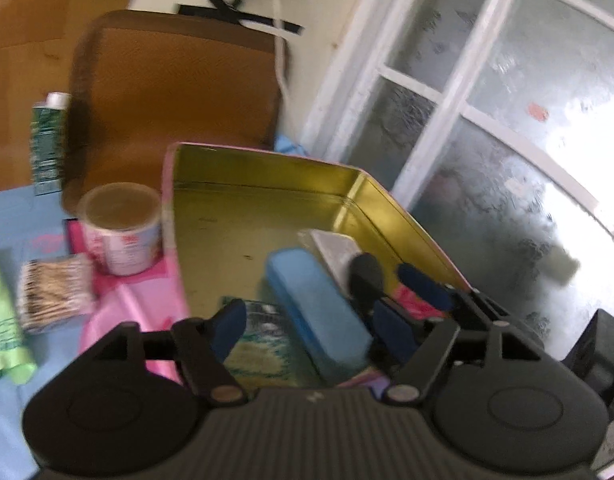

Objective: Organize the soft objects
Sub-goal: 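Carry the black highlighter into the pink tin and open the left gripper, then move the right gripper over the white wet-wipe packet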

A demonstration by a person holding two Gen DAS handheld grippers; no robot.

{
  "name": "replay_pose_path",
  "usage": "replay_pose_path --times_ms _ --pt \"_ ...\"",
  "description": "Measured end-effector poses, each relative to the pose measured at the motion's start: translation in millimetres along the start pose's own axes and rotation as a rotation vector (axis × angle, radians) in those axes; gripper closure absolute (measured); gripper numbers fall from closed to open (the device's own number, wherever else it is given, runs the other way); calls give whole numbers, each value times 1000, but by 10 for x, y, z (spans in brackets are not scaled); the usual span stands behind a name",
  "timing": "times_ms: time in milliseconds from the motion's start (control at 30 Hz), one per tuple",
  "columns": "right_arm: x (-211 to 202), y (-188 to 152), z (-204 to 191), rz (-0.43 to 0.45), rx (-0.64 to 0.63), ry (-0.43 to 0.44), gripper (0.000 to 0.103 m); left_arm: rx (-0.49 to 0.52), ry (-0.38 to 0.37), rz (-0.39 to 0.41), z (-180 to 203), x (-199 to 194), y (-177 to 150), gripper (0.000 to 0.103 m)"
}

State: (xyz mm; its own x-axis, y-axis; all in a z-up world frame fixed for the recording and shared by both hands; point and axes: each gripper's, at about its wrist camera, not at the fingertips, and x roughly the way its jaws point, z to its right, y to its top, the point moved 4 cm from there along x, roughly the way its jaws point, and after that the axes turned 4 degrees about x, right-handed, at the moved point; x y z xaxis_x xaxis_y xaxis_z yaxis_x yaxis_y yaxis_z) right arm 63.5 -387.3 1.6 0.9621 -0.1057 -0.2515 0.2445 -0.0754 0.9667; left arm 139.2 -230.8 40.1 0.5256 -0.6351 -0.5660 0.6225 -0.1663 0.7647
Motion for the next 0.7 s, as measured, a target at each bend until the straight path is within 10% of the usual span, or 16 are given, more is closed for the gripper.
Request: replay_pose_path --times_ms 333,700 --pt "-251 116 -793 42 -7 216 50 -132 163 109 -972 -908 -426 29" --pt "-126 -271 -1992 -172 -105 456 46 -272 522 132 -2247 -1739 -1130 29"
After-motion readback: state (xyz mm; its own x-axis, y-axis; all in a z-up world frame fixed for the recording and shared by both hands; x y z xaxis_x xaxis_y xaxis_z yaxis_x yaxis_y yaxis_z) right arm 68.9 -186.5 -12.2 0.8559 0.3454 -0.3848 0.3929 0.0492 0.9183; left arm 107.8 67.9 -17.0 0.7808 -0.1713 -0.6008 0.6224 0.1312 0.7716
